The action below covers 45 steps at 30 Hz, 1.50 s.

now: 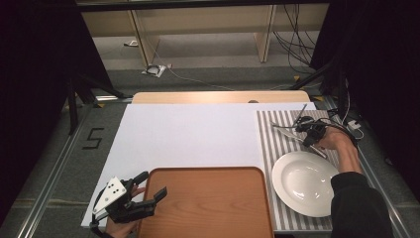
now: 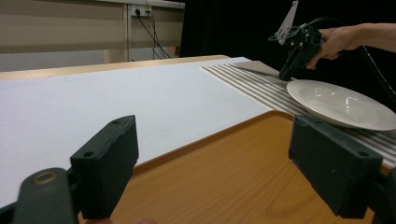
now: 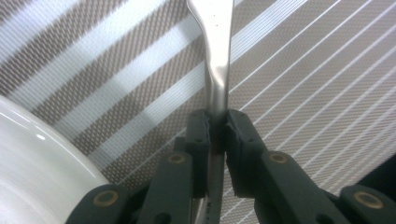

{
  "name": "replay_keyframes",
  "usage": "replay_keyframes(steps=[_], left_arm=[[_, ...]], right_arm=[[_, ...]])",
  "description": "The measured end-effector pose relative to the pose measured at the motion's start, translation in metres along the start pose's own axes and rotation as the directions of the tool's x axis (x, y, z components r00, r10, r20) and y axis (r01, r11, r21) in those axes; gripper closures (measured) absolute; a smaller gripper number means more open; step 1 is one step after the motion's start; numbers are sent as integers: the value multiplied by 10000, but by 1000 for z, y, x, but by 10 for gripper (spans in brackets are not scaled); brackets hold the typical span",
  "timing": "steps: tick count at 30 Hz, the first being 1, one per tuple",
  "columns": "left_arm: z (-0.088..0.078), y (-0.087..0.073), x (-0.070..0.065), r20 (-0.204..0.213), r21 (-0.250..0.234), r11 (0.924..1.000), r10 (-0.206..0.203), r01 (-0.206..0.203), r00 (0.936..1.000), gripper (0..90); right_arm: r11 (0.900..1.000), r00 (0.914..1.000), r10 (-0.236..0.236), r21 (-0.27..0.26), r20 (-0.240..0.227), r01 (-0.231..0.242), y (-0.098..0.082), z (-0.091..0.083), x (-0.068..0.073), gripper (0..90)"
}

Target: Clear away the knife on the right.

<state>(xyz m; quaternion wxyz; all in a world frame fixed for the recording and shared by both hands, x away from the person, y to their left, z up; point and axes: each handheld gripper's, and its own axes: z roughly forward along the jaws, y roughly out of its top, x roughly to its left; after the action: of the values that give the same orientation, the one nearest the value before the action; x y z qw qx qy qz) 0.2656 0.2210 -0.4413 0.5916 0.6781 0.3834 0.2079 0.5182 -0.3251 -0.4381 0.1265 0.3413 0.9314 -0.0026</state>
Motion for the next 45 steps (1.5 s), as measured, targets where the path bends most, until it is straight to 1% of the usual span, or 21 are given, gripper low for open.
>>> replay_keyframes(steps=[2, 4, 5, 6, 8, 10, 11, 14, 17, 18, 19, 20, 21, 25, 28, 31, 32, 33, 36, 38, 45], left_arm=[[0, 0, -1, -8, -16, 10000, 14, -14, 10000, 159], [-1, 1, -1, -16, -43, 10000, 54, -54, 10000, 159], [-1, 1, -1, -27, -54, 10000, 53, -53, 10000, 159], [-1, 0, 0, -43, -32, 10000, 23, -23, 10000, 159], [-1, 0, 0, -61, -20, 10000, 23, -23, 10000, 159], [0, 0, 0, -64, -6, 10000, 22, -22, 10000, 159], [-1, 0, -1, -59, -2, 10000, 38, -38, 10000, 159], [-1, 1, -1, -66, -23, 10000, 66, -67, 10000, 159], [-1, 0, -1, -86, -22, 10000, 46, -46, 10000, 159], [-1, 0, -1, -86, -33, 10000, 41, -42, 10000, 159], [-1, 0, -1, -86, -33, 10000, 41, -42, 10000, 159], [-1, 0, -1, -86, -27, 10000, 58, -59, 9999, 159], [-1, 0, -1, -88, -33, 10000, 62, -63, 9999, 159], [-1, 0, -1, -104, -47, 10000, 57, -58, 9999, 159], [-2, 1, -1, -85, -53, 10000, 76, -76, 9999, 159], [-2, 1, -1, -78, -81, 9999, 143, -143, 9999, 159], [-3, 1, -1, -69, -100, 9999, 130, -131, 9999, 159], [-3, 1, -1, -71, -101, 9999, 133, -134, 9999, 159], [-3, 1, -1, -77, -111, 9998, 150, -151, 9999, 159], [-4, 2, -1, -70, -166, 9998, 136, -137, 9999, 159], [-4, 2, -1, -80, -191, 9997, 157, -158, 9998, 158]], right_arm=[[9993, 9999, 20, -371, 142, -15, 0, -8, -1, 805], [9923, 9989, 325, -1204, 351, -281, -1, -21, -1, 804], [9923, 9989, 325, -1204, 351, -281, -1, -21, -1, 804], [9816, 9974, 542, -1859, 476, -445, -3, -33, 1, 804], [9750, 9966, 687, -2149, 460, -573, -4, -39, 3, 804], [9457, 9942, 1040, -3124, 282, -901, -7, -56, 10, 805], [9457, 9942, 1040, -3124, 282, -901, -7, -56, 10, 805], [8882, 9882, 1526, -4366, -130, -1429, -11, -75, 20, 804], [8552, 9862, 1541, -4918, -601, -1636, -14, -86, 33, 804], [8289, 9837, 1527, -5297, -953, -1799, -18, -92, 44, 804], [8289, 9837, 1527, -5297, -953, -1799, -18, -92, 44, 804], [8204, 9839, 1425, -5433, -1077, -1783, -19, -94, 47, 804], [8043, 9830, 1331, -5658, -1265, -1817, -21, -97, 54, 804], [7743, 9834, 939, -6095, -1552, -1702, -27, -108, 80, 805], [7428, 9847, 388, -6543, -1698, -1421, -29, -115, 107, 805], [7518, 9878, -224, -6539, -1539, -848, -25, -120, 131, 805], [7522, 9855, -723, -6572, -1536, -473, -21, -123, 148, 805], [7522, 9855, -723, -6572, -1536, -473, -21, -123, 148, 805], [7626, 9797, -1266, -6468, -1555, -41, -15, -122, 168, 804], [7694, 9683, -1669, -6387, -1861, 98, -8, -117, 185, 804], [7831, 9550, -2170, -6202, -2022, 466, 1, -113, 207, 804]])
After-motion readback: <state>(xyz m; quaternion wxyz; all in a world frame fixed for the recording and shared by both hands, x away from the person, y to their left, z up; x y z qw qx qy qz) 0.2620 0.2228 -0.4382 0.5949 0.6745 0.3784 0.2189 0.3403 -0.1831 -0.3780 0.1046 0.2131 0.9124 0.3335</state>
